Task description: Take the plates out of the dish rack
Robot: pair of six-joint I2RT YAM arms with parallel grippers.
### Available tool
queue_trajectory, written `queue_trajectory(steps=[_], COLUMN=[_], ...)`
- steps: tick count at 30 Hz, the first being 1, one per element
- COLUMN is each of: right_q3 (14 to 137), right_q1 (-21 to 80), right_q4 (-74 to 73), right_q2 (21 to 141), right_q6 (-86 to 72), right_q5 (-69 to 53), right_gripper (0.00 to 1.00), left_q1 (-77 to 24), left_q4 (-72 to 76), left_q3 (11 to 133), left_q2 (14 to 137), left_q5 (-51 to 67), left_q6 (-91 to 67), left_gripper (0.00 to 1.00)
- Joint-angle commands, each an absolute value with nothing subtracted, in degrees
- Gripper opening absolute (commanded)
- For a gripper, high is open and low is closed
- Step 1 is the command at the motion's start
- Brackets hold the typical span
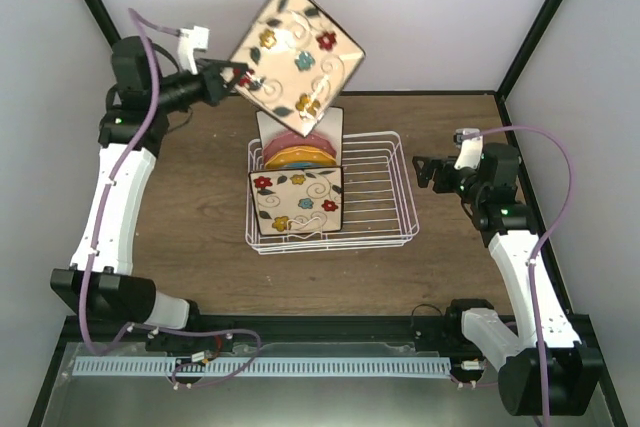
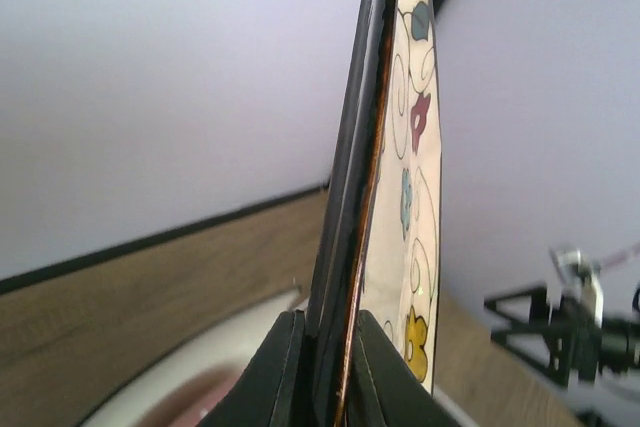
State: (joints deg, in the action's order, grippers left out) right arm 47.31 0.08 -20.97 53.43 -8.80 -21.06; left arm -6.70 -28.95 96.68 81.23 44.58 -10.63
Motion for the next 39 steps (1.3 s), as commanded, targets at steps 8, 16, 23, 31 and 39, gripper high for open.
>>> queue_trajectory(steps=[8,16,23,31,39], right_q3=[46.7,46.8,47.1,47.3,47.5], right_q1=[-0.5,-0.5,-0.5,-0.5,-0.5], right_q4=[-21.0,-21.2,-21.1,-21.1,-21.0], right_q2=[53.3,53.6,54.1,54.4,54.9], right_q6=[-8.4,-8.3,-8.3,-8.2,-8.1], right_q5=[-22.1,-22.3,-22.4,-22.2,-22.5], right_gripper=[1.00,1.00,1.00,1.00,1.00], left_q1=[7.4,20.0,27.1,28.3,28.2], left_q4=[0.5,1.2,-2.3,-13.1,-17.0], left_q3=[98.5,93.7,85.3,78.6,75.5], left_q2=[81.4,82.8,84.9,85.6,90.7], left_q5=[50.3,50.0,52.6,48.1,43.1], left_q6=[-39.2,-44.1,-42.4,-27.2,-19.6], left_gripper=[0.04,0.04,0.04,0.04,0.04])
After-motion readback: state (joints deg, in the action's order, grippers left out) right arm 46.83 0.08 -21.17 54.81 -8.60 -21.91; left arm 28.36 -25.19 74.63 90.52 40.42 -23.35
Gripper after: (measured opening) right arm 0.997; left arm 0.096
